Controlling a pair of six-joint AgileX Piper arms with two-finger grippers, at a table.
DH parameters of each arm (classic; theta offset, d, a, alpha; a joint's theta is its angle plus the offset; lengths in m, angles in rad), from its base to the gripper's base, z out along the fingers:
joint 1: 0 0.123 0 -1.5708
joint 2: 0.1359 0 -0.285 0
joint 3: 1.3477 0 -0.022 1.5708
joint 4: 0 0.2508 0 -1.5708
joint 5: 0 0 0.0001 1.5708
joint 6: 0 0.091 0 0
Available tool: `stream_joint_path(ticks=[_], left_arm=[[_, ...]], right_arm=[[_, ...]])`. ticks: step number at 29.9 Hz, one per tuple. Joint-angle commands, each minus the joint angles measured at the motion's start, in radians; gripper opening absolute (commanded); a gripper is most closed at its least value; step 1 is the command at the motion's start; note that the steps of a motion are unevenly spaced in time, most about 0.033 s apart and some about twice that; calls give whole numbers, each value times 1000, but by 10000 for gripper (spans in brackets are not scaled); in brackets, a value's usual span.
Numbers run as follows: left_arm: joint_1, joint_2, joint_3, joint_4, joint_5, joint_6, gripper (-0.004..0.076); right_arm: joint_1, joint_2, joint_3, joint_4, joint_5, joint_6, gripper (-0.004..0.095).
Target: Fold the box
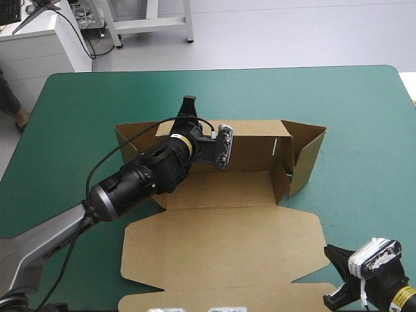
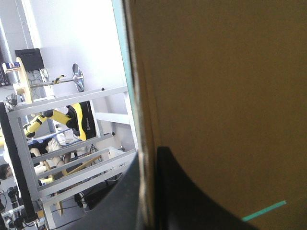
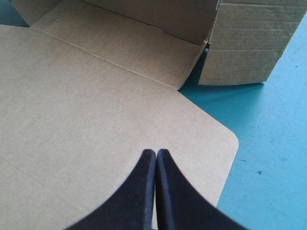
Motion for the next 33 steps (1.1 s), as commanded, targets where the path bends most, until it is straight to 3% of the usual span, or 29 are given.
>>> stream_joint_path(ticks=[1,9,15,23,27,29,32,33], left_arm=[[-5,-46,-23,27,-45,-13,-8],[-5,-46,89,48,-76,-21,-8],[-5,-46,165,246,-113,-267,-8],[-5,-46,211,259,-132,-335,-8],[-7,-46,227,303,-134,-446,-8],[-7,-46,236,351,-134,-493,-8],[-7,-46,238,391,-132,-538,-8],[-7,-46,238,388,-132,-538,-8]], right_arm=[[-5,13,-17,-15,-92,2,-17],[-5,13,-17,-15,-92,7,-17],[-5,13,-17,-15,-92,7,-17],[-5,13,-17,-34,-92,7,-18],[-5,13,-17,-41,-92,6,-9],[-5,13,-17,-41,-92,-5,33],[-5,13,-17,-37,-92,-7,206],[-5,13,-17,-37,-92,-7,313]])
